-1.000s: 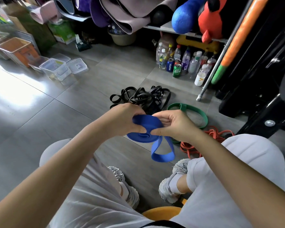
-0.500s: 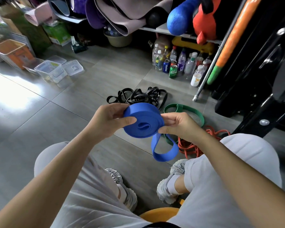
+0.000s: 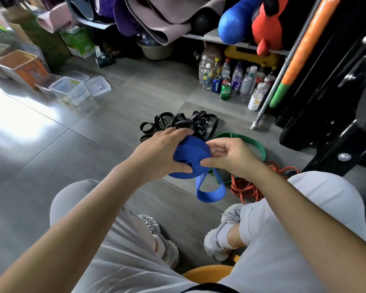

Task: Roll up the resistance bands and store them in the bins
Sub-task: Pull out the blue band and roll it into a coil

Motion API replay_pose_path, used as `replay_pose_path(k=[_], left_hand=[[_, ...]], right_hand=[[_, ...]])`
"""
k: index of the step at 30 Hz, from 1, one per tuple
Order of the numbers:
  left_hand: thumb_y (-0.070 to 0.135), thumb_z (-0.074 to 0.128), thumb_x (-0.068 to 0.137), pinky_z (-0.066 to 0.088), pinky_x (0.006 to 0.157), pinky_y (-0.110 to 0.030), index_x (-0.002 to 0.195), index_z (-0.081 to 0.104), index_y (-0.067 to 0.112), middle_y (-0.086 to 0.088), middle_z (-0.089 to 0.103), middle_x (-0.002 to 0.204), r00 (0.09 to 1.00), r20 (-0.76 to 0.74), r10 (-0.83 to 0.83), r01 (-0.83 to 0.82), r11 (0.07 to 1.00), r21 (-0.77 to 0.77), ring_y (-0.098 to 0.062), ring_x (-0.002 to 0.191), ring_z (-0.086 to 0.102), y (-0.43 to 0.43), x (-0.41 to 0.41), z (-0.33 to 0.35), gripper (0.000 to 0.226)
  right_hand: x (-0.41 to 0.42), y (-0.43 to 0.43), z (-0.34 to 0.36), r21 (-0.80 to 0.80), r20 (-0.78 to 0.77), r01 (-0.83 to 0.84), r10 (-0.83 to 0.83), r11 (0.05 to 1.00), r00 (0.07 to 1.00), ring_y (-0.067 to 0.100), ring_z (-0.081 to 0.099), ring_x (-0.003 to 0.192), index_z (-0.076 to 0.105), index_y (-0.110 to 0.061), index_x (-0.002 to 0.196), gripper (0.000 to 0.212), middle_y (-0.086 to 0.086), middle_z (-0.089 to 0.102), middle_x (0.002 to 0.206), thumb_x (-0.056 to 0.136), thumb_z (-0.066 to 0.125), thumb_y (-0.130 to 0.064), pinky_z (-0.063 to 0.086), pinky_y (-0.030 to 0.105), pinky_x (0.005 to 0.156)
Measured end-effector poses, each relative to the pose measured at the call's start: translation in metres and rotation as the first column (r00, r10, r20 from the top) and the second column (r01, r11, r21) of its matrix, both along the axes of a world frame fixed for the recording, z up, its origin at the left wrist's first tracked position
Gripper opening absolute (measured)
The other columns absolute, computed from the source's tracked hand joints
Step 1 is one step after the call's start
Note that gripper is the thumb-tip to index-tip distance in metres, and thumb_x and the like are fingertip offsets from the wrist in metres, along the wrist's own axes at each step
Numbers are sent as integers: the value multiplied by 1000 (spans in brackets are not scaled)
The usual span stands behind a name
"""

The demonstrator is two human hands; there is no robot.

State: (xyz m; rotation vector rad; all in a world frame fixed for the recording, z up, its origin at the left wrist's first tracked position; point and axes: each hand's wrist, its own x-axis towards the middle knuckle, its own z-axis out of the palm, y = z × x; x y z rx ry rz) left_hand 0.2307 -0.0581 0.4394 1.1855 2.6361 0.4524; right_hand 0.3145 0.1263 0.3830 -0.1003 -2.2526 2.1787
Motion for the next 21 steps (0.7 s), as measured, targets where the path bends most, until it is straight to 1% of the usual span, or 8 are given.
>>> replay_pose_path(k=[2,4,6,10,12,14,18,21], left_hand=[[41,73,72,44,84,-32,139,33,36,10,47,127,992,-117,-54,40,992,-122,-17,112,48,5,4,-1,78],[36,70,75,44,76,-30,132,41,35,10,54,120,991,-118,-56,42,992,-118,-17,97,52,6,3,1,64],[31,71,74,44,72,-28,125,47,30,8,59,108,1000,-21,-20,19,1000,-17,-15,85,51,5,3,1,56],[22,77,72,44,68,-22,119,52,27,9,58,91,975,205,83,-131,964,230,-15,82,55,-3,3,-9,54],[21,80,70,44,66,-18,118,51,28,9,58,92,951,270,150,-236,917,323,-15,82,57,-8,0,-15,56],[25,82,66,47,72,-21,116,50,32,8,59,101,912,371,176,-328,855,401,-15,88,59,-11,-2,-19,60],[29,76,59,54,72,-30,105,48,47,-1,64,108,836,536,119,-436,738,515,-18,91,65,-9,4,-21,57],[24,77,61,57,69,-37,104,52,44,-3,66,108,783,616,87,-520,634,572,-20,92,66,-5,8,-24,53]], right_hand=[[-2,-3,2,49,11,-34,33,998,999,8,69,77,66,-17,95,37,-8,74,79,69,74,8,55,21,74],[-3,-3,4,51,16,-33,32,998,999,6,69,77,66,-17,96,38,-10,74,79,68,75,8,54,20,74],[-2,-1,5,-2,12,-12,12,1000,1000,8,69,82,65,-17,98,40,-8,74,83,67,75,6,54,20,76],[3,3,1,-28,34,-7,8,1000,999,10,68,91,64,-20,104,46,-8,73,91,67,73,7,53,23,81],[7,6,-4,-21,49,26,-25,999,999,9,68,90,63,-20,102,44,-7,74,90,69,73,8,53,23,82],[12,8,-6,-78,64,109,-104,991,993,9,69,86,59,-16,100,38,-4,75,87,72,70,8,52,21,78],[11,-2,-1,-129,17,186,-185,974,983,8,65,71,48,-11,85,28,3,70,77,76,67,9,51,19,67],[5,-10,4,-132,-31,220,-226,966,974,9,63,69,51,-11,83,26,5,65,75,76,68,7,51,21,66]])
